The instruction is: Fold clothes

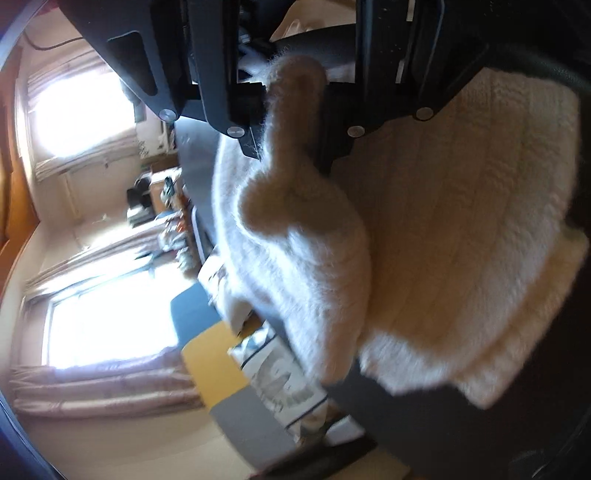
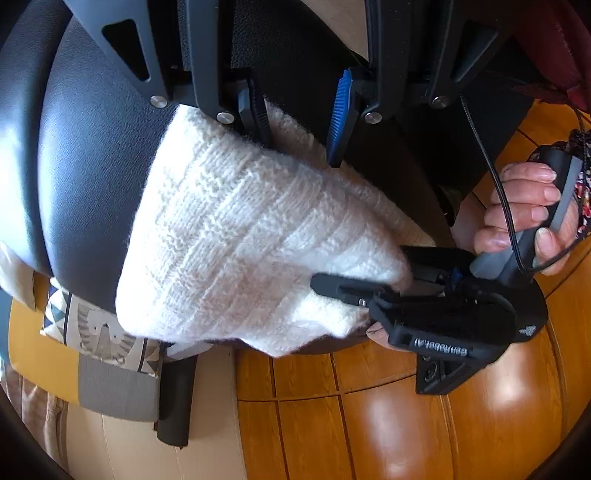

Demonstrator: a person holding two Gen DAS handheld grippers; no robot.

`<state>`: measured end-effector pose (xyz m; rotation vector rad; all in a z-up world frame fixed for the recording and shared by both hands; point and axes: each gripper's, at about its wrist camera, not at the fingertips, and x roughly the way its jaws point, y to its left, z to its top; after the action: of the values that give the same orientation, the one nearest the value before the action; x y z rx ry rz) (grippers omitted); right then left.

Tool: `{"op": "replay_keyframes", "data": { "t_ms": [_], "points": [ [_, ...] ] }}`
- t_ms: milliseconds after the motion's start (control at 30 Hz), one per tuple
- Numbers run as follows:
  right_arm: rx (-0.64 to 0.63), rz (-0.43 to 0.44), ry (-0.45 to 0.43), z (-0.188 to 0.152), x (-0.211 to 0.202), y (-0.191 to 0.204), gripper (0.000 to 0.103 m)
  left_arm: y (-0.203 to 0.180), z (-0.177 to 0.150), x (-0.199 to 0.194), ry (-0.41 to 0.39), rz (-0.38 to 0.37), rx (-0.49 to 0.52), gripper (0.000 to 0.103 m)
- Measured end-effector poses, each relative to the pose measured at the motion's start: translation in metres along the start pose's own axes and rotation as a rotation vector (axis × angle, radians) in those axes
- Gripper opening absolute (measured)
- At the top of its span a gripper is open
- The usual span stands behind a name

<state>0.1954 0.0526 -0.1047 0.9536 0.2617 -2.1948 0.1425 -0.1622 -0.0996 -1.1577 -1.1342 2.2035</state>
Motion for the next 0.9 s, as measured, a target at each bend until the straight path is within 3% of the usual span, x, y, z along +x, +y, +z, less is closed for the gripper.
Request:
{"op": "replay_keyframes", "data": {
  "t_ms": [167,233,300,367,467,500,533,567,633,700,867,900],
  "points": [
    [-0.060,-0.049,0.020,0.001,0.002,0.009,0.030,-0.027,0.010,-0.036,-0.129,-0.035,0.077,0.016],
    [-0.075,-0.066,0.031,0.002,0.002,0.012,0.030,-0.030,0.012,-0.054,-0.197,-0.035,0.113,0.004],
    [-0.086,-0.080,0.035,0.003,0.001,0.014,0.030,-0.030,0.014,-0.070,-0.261,-0.025,0.144,0.000],
    [-0.083,-0.084,0.037,0.005,0.000,0.014,0.030,-0.021,0.018,-0.071,-0.242,-0.012,0.142,0.000],
    [-0.036,-0.062,0.048,0.005,0.002,0.008,0.030,0.001,0.020,-0.050,-0.136,0.042,0.083,0.002],
    [-0.011,-0.050,0.049,0.005,0.003,0.004,0.030,0.008,0.018,-0.043,-0.107,0.068,0.067,0.010],
    [0.006,-0.042,0.046,0.006,0.003,0.002,0.030,0.015,0.015,-0.038,-0.080,0.055,0.031,0.029],
    [0.019,-0.033,0.044,0.006,0.002,0.001,0.030,0.023,0.013,-0.034,-0.053,0.043,-0.004,0.039],
    [0.028,-0.025,0.043,0.007,0.001,-0.001,0.030,0.036,0.006,-0.027,-0.025,-0.006,-0.064,0.068],
    [0.027,-0.023,0.044,0.006,0.000,-0.001,0.030,0.040,0.003,-0.022,-0.008,-0.016,-0.089,0.080],
    [0.026,-0.023,0.044,0.001,-0.001,0.000,0.030,0.039,0.004,-0.013,0.033,-0.076,-0.101,0.084],
    [0.028,-0.023,0.044,0.002,-0.001,0.000,0.030,0.038,0.006,-0.012,0.032,-0.056,-0.099,0.084]
  ]
}}
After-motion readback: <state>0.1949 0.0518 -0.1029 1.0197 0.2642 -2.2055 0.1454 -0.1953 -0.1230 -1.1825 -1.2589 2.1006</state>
